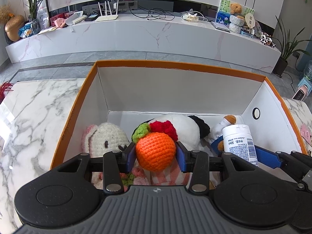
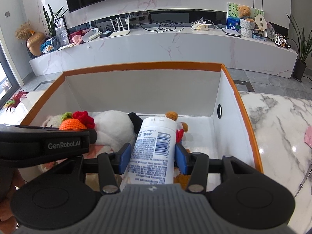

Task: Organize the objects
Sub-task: 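Lower the orange and lotion tube into the box and open both tools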

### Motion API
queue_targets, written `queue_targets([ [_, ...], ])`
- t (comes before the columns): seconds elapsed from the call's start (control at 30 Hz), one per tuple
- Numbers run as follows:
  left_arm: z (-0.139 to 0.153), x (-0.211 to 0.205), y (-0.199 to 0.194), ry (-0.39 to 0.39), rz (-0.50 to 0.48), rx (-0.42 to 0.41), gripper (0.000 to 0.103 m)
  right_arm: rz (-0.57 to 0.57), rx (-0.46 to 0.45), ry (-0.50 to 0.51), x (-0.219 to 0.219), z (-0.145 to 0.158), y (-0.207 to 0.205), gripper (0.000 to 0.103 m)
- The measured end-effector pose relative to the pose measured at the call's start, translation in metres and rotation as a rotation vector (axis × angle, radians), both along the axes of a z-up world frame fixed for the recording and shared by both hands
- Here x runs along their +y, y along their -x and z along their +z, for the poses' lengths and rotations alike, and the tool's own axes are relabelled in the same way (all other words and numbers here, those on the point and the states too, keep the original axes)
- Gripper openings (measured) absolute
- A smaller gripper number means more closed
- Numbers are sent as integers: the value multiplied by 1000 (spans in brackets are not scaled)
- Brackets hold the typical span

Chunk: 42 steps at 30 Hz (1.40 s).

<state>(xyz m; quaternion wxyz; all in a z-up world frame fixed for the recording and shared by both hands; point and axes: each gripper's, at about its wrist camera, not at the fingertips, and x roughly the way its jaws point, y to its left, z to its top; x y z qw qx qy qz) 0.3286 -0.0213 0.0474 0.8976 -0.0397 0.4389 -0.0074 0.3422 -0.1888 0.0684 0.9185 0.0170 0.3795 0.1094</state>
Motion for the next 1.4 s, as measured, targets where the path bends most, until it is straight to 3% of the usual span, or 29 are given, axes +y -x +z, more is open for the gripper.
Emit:
queue_targets([
  [0.3, 0, 0, 0, -1, 0, 0, 55, 1, 0, 5, -1, 0, -1, 52],
  [0.4, -2, -2, 0, 1, -9, 3, 61, 2, 2, 6, -1, 0, -1, 60],
  [1.4, 0, -2, 4, 6, 4, -11, 63, 10, 5, 57, 2, 0, 2, 79],
])
